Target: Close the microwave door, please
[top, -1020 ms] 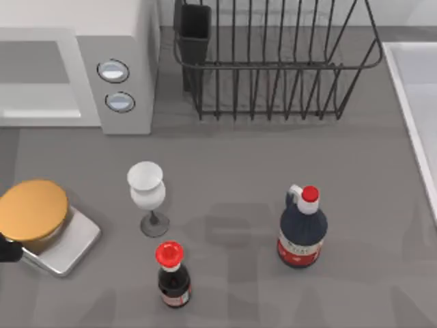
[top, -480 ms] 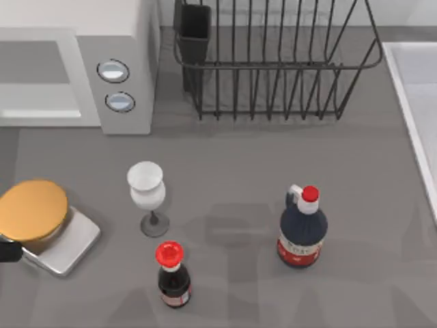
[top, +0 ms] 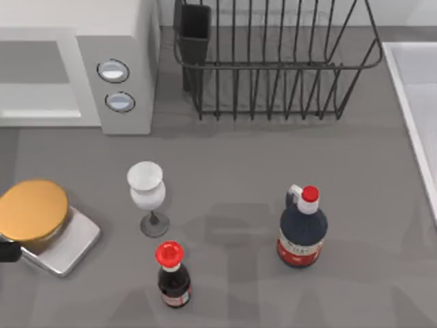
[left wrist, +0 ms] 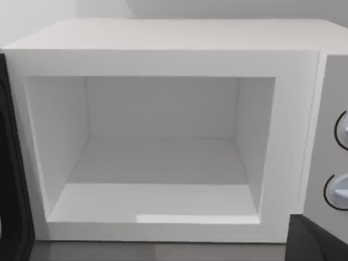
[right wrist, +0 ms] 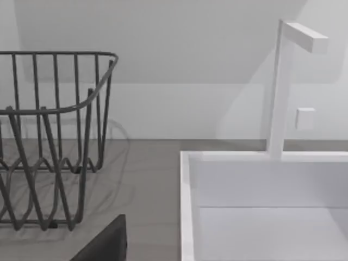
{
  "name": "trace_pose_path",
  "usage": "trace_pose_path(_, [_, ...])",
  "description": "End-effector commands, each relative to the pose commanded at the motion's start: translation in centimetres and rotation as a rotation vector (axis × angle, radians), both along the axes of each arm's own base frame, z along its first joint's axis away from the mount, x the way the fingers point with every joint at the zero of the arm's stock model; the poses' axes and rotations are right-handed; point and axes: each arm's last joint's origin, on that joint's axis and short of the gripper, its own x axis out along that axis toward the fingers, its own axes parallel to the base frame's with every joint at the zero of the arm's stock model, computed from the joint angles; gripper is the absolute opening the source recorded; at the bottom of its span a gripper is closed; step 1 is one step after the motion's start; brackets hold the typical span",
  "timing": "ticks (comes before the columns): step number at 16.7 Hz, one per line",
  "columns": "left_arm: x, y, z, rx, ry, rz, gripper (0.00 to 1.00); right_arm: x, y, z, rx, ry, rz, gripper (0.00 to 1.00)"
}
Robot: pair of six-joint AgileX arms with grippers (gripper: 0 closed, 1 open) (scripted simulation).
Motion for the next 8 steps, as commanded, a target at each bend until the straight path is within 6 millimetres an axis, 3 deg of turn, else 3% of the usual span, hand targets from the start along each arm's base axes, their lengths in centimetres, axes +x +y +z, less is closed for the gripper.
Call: trace_pose_path(8, [-0.6,1.4,1.1,0.0,0.0,0.0,0.0,0.0,0.0,0.0,0.0,0.0,0.0,1.0])
